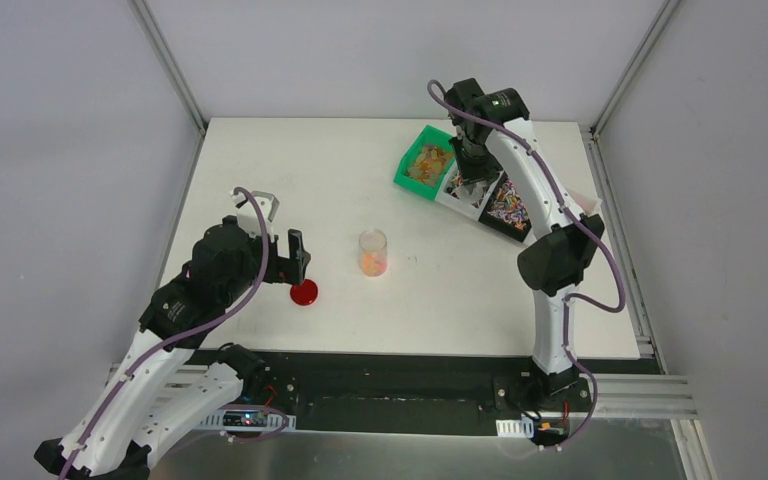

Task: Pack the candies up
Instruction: Scoop the fake candies from the storage box.

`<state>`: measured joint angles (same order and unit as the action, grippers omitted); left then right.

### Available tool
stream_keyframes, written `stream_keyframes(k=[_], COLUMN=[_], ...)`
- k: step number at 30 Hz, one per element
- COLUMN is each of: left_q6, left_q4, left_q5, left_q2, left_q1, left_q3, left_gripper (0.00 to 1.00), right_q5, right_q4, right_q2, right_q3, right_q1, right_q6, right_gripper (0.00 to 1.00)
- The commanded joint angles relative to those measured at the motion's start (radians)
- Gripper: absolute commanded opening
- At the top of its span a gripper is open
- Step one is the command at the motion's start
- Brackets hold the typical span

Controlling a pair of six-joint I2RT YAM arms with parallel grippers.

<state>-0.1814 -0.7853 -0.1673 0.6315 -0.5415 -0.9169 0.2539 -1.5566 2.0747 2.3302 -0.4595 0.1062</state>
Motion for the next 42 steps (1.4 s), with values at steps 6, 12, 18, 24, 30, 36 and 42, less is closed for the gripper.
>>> stream_keyframes(k=[6, 12, 18, 24, 30, 36, 42], left_q6=[0.017, 0.018, 0.018, 0.019, 0.017, 0.017, 0.017], left_q4=[0.035, 0.034, 0.035, 0.034, 0.035, 0.034, 0.035], left_q5=[-0.021, -0.021, -0.026, -0.027, -0.03, -0.032, -0.031], left_q2=[-0.018, -0.02, -0.026, -0.031, -0.032, -0.037, -0.033], left_q1=[0.008, 0.008, 0.008, 0.007, 0.008, 0.007, 0.008], left_q3=[0.001, 0.001, 0.003, 0.004, 0.004, 0.004, 0.004], left_gripper=[0.95, 0.95, 0.96, 0.96, 0.96, 0.96, 0.96], right_q5=[0.047, 0.05, 0.075, 0.077, 0.063, 0.046, 0.055], right_q4=[-0.145, -0.141, -0.12, -0.071, 0.026, 0.07, 0.11], right_q2=[0.024, 0.058, 0.101, 0.117, 0.065, 0.047, 0.026], right_q3=[0.067, 0.076, 0.08, 0.049, -0.085, -0.146, -0.209], right_q1=[0.004, 0.004, 0.004, 0.004, -0.001, -0.004, -0.005], right_q6=[0.055, 0.064, 0.077, 0.092, 0.11, 0.131, 0.155], right_gripper=[0.0, 0.0, 0.0, 0.0, 0.0, 0.0, 0.0])
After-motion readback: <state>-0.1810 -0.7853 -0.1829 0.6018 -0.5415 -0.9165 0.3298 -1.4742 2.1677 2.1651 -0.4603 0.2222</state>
